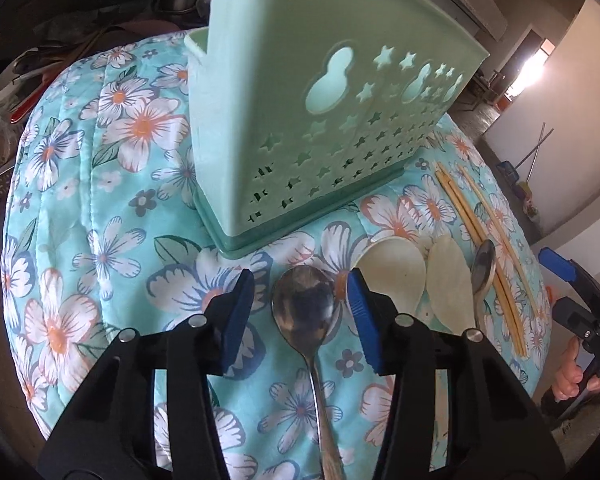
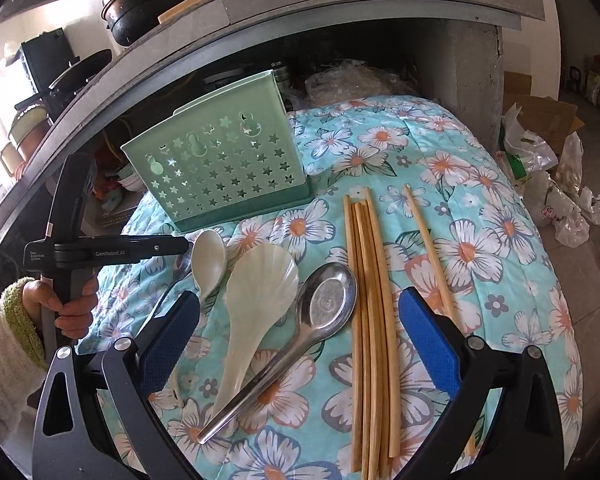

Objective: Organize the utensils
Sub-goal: 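Reach the left tool to the metal spoon and close on its handle, then grasp the white plastic ladle with the right tool while the left tool holds the spoon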

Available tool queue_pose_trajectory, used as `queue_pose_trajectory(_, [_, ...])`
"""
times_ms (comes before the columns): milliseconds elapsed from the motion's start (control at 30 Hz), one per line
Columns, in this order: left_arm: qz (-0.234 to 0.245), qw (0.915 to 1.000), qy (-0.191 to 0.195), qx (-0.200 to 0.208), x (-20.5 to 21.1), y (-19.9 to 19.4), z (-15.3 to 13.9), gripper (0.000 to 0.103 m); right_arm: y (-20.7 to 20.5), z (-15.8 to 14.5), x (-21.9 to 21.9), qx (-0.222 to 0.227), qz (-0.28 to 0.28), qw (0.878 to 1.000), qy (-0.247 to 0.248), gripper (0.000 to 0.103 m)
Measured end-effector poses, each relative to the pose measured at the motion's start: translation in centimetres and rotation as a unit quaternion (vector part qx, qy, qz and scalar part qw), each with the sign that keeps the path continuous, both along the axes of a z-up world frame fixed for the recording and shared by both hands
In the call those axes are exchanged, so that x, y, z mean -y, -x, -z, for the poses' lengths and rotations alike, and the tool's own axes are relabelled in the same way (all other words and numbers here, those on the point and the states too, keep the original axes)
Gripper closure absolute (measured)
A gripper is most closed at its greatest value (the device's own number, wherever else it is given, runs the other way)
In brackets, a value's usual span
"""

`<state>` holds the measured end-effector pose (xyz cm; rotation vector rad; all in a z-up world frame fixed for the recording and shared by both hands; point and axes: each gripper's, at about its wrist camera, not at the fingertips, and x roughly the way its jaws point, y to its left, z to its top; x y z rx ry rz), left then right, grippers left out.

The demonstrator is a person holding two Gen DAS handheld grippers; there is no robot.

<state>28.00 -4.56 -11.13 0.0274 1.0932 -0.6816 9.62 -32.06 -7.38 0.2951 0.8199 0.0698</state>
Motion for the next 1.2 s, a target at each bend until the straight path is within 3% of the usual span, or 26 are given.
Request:
queue_pose_trajectory(100, [0.007,0.9998,-0.012,-0.011,0.4,-0.6,1.0,0.069,-0.2,0.2,0.2,-0.003,0.0,1.0,-0.001,0.006])
queue_pose_trajectory(267, [0.031,0.9992,-0.023,-0.011,1.5,-0.6,1.3,0.071,-0.5,0.5,0.4,-0.007,0.003,1.0,-0.001,0.006])
queue_pose_trajectory(533, [0.049,0.997,-0.06,-0.007,3.4,-0.4,1.5,0.09,-0.5,0.5,0.4,-0.006,0.001,1.0,0.004,0.006])
queue_pose_trajectory(800, [0.051,0.992,-0.115,0.017,5.7,0.8,1.3,0.095,-1.2,-1.1,0.4,0.008,-0.015,1.0,0.013,0.006])
queue_pose_trajectory(900, [0.037,0.9935,-0.106,0.019,5.8,1.1,1.0,0.099,-2.0,-2.4,0.2,0.029,-0.034,0.999,0.009,0.007])
queue_pose_trajectory(967, [0.023,0.995,-0.095,0.019,5.7,1.5,0.9,0.101,-3.1,-2.9,-0.2,0.034,-0.061,0.998,0.001,0.012])
queue_pose_trajectory(1200, [-0.033,0.9974,-0.062,0.017,3.7,2.6,0.6,0.102,-8.8,-1.9,-2.9,-0.008,-0.183,0.982,-0.036,0.027])
